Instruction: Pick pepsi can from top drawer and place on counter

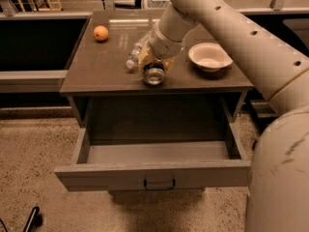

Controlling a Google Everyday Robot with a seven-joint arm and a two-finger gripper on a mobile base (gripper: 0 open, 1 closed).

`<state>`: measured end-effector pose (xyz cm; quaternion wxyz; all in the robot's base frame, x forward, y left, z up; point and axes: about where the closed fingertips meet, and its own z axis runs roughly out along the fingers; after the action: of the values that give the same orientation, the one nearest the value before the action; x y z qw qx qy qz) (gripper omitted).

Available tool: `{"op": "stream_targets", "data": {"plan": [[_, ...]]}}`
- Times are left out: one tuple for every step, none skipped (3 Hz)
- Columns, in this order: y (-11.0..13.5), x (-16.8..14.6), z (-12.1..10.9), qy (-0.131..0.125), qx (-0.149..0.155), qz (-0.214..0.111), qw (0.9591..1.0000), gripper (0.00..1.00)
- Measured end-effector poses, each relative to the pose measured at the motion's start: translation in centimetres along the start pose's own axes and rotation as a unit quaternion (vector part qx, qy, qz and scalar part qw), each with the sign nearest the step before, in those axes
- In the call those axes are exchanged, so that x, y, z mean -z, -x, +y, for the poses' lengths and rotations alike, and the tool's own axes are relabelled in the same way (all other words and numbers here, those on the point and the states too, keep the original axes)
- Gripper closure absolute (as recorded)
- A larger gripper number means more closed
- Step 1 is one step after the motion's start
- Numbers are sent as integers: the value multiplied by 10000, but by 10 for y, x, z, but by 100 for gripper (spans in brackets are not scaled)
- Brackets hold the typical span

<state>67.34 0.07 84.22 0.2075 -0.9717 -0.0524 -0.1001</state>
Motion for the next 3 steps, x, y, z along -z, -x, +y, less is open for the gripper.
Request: {"op": "stream_targets", "data": {"plan": [[-5, -13, 4, 269, -145, -60, 9995, 27], [-7, -11, 3, 319, -108, -36, 9994, 4], [-9, 8, 8, 198, -91, 29, 9998, 0]]}}
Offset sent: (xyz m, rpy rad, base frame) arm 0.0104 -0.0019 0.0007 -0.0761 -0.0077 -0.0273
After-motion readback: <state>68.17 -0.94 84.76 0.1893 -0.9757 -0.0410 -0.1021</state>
